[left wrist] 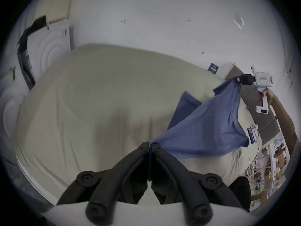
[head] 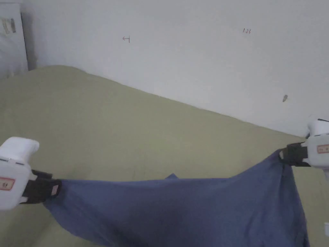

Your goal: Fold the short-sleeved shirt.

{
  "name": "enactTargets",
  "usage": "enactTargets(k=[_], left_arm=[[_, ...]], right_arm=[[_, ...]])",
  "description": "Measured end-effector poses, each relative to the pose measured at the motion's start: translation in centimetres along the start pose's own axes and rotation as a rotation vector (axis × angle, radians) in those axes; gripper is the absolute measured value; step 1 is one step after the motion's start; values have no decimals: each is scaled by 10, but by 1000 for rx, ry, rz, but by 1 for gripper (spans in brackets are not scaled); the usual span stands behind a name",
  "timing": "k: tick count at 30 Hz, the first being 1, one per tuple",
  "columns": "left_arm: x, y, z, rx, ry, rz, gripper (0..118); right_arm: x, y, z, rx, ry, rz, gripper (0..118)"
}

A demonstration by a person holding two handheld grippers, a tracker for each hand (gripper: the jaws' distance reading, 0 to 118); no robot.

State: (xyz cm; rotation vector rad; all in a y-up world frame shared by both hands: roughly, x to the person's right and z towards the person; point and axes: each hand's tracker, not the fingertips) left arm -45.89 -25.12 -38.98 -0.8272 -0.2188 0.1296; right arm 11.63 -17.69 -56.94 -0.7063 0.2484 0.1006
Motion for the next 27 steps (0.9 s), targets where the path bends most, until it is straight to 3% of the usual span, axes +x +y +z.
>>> enactTargets(k=[5,9,15,20,27], left_arm=[[17,80,4,89,6,-76,3],[29,143,2,168,46,-129,2],[51,220,-12,220,109,-260,2],[65,275,-19,321,112,-195,2],[78,331,-26,415,127,-152,2]], right_arm=[[21,38,47,129,-128,-14,9],[40,70,78,265,-164,-47,9],[57,121,97,381,-271,-21,9],[74,156,93,446,-334,-63,9],[89,190,83,491,-401,-19,9]])
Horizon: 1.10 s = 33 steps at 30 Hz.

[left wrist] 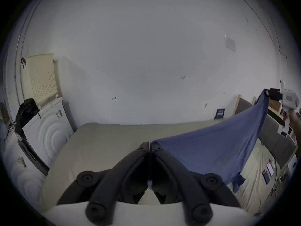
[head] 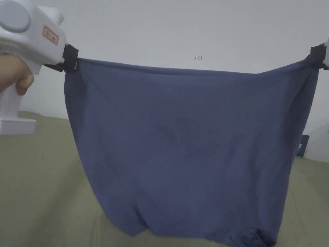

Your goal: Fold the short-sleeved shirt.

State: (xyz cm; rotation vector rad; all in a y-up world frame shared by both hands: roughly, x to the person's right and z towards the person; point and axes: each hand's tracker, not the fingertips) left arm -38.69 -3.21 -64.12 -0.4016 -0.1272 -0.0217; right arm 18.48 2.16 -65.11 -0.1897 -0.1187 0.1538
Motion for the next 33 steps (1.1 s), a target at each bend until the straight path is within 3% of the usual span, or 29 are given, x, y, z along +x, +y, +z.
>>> enactTargets(k=[9,16,33], left_arm=[[4,32,-10,96,58,-62,2],[-4,25,-3,104,77,-49,2],[-5,-96,65,-6,-38,-61,2]], right_arm=[[-8,32,-6,119,-47,66,9],[-15,27,18,134,-9,21,9],[-2,-127,127,-60,51,-5,9]])
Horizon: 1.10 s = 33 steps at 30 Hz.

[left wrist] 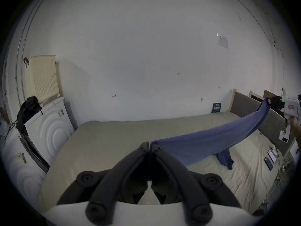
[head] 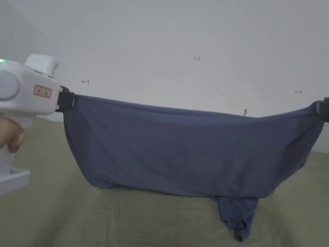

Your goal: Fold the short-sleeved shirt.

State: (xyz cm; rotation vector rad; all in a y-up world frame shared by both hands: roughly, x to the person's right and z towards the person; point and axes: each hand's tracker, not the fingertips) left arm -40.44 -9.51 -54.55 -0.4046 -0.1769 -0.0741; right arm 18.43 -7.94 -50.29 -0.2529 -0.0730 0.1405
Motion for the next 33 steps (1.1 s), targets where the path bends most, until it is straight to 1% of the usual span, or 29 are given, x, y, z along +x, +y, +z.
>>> enactTargets(k=[5,8,11,17,20,22,24,30,33], left_arm=[[15,-37,31,-21,-27,-62,2],[19,-64,50,-31,-47,-68,2],[18,-95,66,-40,-58,-43,2],[19,-160,94,-73,-81,-15,2],[23,-194,103,-110,-97,32,2],[26,-215,109,-116,-93,24,2],[30,-233,117,-130,-97,23,2],[30,-273,141,-159,-124,44,2],[30,-285,152,-167,-128,44,2]], right_arm=[[6,-30,34,-26,17,-41,9],[9,-52,61,-39,31,-58,9],[11,-79,88,-56,43,-58,9],[9,-145,134,-108,63,-104,9],[5,-179,151,-158,73,-138,9],[1,-200,161,-188,73,-136,9],[1,-219,170,-225,78,-164,9],[0,-259,204,-267,74,-233,9],[0,-271,219,-284,72,-251,9]])
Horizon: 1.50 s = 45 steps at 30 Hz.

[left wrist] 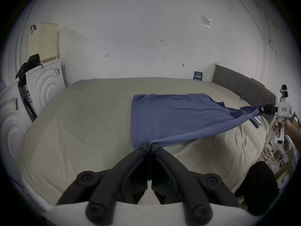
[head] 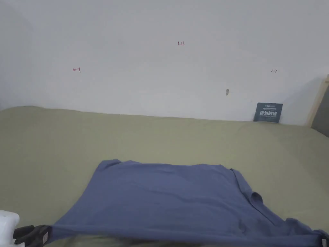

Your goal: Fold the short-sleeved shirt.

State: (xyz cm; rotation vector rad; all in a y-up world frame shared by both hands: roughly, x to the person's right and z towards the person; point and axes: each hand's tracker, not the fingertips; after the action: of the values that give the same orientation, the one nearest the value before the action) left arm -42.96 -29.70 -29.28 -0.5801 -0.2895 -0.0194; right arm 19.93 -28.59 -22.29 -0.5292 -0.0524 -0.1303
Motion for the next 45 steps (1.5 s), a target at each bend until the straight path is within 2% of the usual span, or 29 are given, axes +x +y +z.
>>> enactTargets(k=[7,16,17,18,19,20,21,22,25,29,30,31,32,33,34,35,41,45], left_arm=[[4,-33,9,-42,-4,-4,2],[-5,-82,-16,-195,-17,90,4],[-6,-83,-19,-211,-11,110,16],[-8,-84,-23,-238,0,152,38],[-11,-84,-25,-266,19,193,66],[-15,-83,-26,-285,30,236,91],[-20,-83,-25,-275,22,296,93],[-24,-80,-20,-258,14,344,93],[-28,-64,-3,-177,3,428,93],[-19,-43,3,-123,26,361,92],[-16,-40,5,-107,27,341,88],[-11,-37,6,-92,26,319,78],[-6,-34,6,-94,26,302,54],[-1,-31,6,-101,31,295,27],[4,-30,6,-117,49,266,4],[13,-30,9,-123,57,248,2],[25,-39,21,-160,30,252,0],[11,-51,18,-184,23,227,2]], right_arm=[[5,-34,16,-47,-5,-40,9],[13,-76,-15,-183,-40,-44,9],[14,-77,-19,-194,-39,-55,15],[16,-79,-24,-219,-32,-72,28],[16,-78,-27,-248,-55,-82,47],[16,-77,-29,-278,-86,-79,78],[16,-75,-29,-288,-100,-61,94],[16,-73,-27,-281,-94,-55,99],[16,-62,-16,-224,-84,1,98],[10,-44,-9,-235,-89,23,97],[6,-41,-8,-249,-76,17,89],[5,-38,-7,-260,-66,14,70],[3,-37,-9,-267,-73,12,29],[1,-38,-10,-288,-103,11,8],[-4,-40,-9,-292,-117,18,7],[-4,-41,-9,-288,-107,17,7],[0,-52,-3,-258,-96,-22,6],[2,-58,-3,-266,-101,-19,6]])
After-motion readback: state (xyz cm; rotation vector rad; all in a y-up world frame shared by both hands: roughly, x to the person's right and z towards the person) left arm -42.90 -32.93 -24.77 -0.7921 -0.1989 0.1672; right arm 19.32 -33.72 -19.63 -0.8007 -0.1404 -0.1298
